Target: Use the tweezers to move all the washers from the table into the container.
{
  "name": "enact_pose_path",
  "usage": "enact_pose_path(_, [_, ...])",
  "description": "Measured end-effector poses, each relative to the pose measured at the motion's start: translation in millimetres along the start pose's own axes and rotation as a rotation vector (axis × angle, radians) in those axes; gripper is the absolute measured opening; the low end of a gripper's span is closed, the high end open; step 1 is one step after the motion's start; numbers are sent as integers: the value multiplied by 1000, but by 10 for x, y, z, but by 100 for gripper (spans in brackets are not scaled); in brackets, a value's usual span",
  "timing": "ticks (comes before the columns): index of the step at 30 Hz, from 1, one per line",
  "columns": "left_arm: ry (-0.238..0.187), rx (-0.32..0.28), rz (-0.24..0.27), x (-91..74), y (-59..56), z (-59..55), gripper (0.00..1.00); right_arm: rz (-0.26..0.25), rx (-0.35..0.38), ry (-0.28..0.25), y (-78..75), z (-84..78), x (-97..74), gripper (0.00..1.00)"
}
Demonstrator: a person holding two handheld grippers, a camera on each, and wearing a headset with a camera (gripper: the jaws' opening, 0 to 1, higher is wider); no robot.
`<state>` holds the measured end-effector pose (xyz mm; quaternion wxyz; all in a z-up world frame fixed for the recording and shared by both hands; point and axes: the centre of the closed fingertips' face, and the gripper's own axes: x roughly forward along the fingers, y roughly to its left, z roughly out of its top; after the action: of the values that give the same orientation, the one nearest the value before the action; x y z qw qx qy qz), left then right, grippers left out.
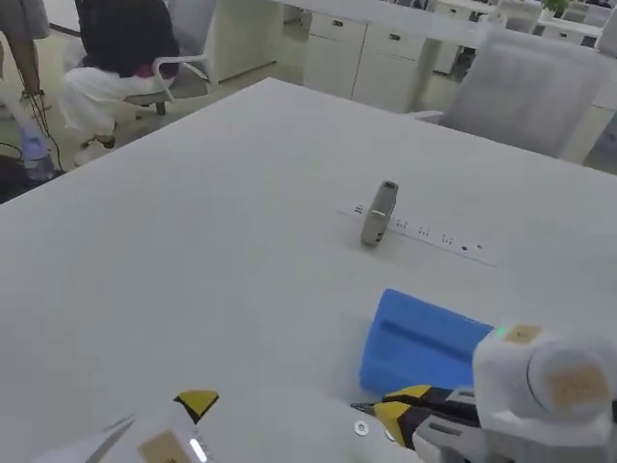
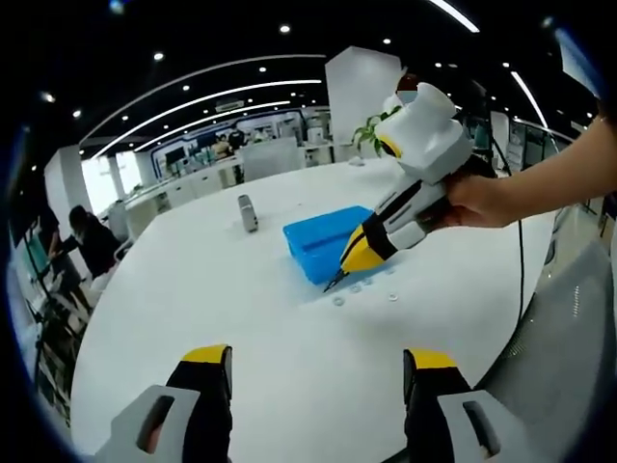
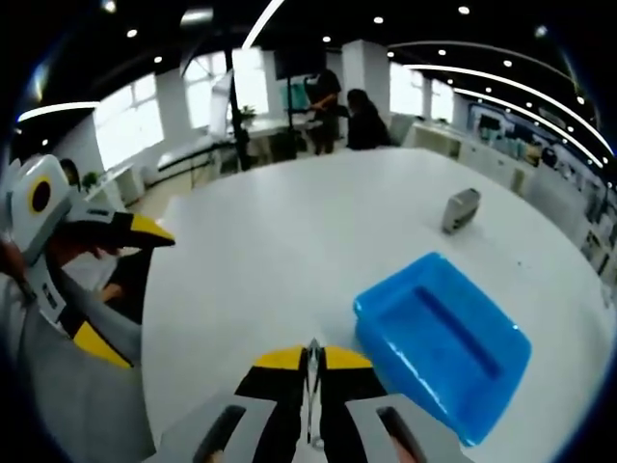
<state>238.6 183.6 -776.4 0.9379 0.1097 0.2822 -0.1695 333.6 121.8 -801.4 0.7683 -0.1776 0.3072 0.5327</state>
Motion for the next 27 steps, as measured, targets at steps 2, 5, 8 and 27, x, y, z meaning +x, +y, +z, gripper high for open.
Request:
enact_pose_path(2, [5, 0, -2, 1, 0, -10, 74, 7, 4, 3, 31, 12, -53, 1])
enact_pose_path(5, [5, 0, -20, 0, -30, -10, 72, 25, -33, 50, 109, -16, -132, 1])
enact_pose_path(8, [5, 17, -21, -6, -55, -11, 71, 23, -79, 109, 173, -84, -225, 1])
enact_pose_path(27, [17, 57, -4, -6, -36, -34, 69, 96, -164, 379, 421, -581, -288, 1])
